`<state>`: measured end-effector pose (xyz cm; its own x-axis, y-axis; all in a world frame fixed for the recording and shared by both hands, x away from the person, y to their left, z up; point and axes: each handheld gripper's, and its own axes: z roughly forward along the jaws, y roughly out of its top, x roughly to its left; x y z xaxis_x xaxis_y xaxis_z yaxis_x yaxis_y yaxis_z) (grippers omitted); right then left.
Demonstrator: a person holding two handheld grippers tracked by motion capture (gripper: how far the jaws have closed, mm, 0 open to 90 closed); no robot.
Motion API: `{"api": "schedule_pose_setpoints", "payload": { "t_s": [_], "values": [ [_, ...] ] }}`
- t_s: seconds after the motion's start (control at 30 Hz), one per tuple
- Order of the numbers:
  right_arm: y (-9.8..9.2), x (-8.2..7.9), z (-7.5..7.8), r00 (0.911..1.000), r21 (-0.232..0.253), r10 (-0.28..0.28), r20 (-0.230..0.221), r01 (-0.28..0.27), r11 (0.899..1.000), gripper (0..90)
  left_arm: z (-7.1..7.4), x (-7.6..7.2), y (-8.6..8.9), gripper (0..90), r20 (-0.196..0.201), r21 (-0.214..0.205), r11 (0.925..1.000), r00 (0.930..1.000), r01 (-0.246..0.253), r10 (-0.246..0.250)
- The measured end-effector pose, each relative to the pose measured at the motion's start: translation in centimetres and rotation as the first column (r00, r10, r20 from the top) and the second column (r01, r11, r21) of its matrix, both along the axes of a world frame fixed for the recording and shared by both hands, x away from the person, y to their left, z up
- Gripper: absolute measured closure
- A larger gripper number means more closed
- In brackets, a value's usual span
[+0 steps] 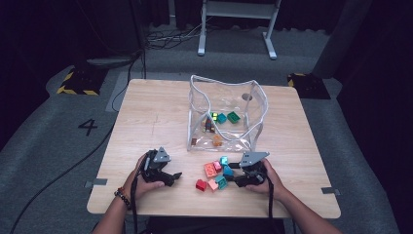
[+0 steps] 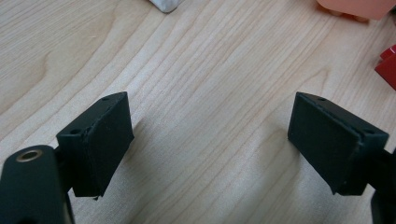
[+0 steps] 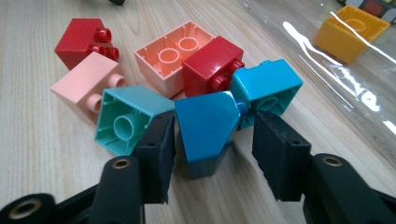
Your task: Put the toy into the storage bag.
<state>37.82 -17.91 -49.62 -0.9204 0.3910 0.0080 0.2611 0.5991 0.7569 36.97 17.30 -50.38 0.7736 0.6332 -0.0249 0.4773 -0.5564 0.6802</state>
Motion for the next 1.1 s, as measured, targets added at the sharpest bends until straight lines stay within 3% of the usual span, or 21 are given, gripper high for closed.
{"api": "schedule_pose_setpoints", "payload": {
  "t_s": [0.17, 0.23, 0.5, 0.87, 1.1],
  "values": [
    [0.3, 0.2, -0.4, 0.9999, -0.009, -0.013, 0.003, 0.013, 1.0, 58.8, 0.0, 0.0, 0.0, 14.2, 0.0, 0.0, 1.0, 1.0, 0.0, 0.0],
    [0.0, 0.2, -0.3, 0.9992, -0.005, -0.029, 0.026, 0.029, 1.0, 64.1, 0.0, 0.0, 0.0, 14.1, 0.0, 0.0, 1.0, 1.0, 0.0, 0.0],
    [-1.4, 0.4, 0.4, 0.9985, 0.031, -0.046, 0.029, 0.045, 0.999, 68.0, 0.0, 0.0, 0.0, 14.2, 0.0, 0.0, 1.0, 1.0, 0.0, 0.0],
    [-3.6, 0.5, 1.0, 0.9951, 0.047, -0.087, 0.048, 0.084, 0.995, 68.0, 0.0, 0.0, 0.0, 14.1, -0.002, -0.002, 1.0, 1.0, 0.001, -0.001],
    [-5.5, 0.3, 2.3, 0.9882, 0.092, -0.133, 0.076, 0.126, 0.988, 68.0, 0.0, 0.0, 0.0, 14.1, 0.0, 0.0, 1.0, 1.0, 0.0, 0.0]
  ]
}}
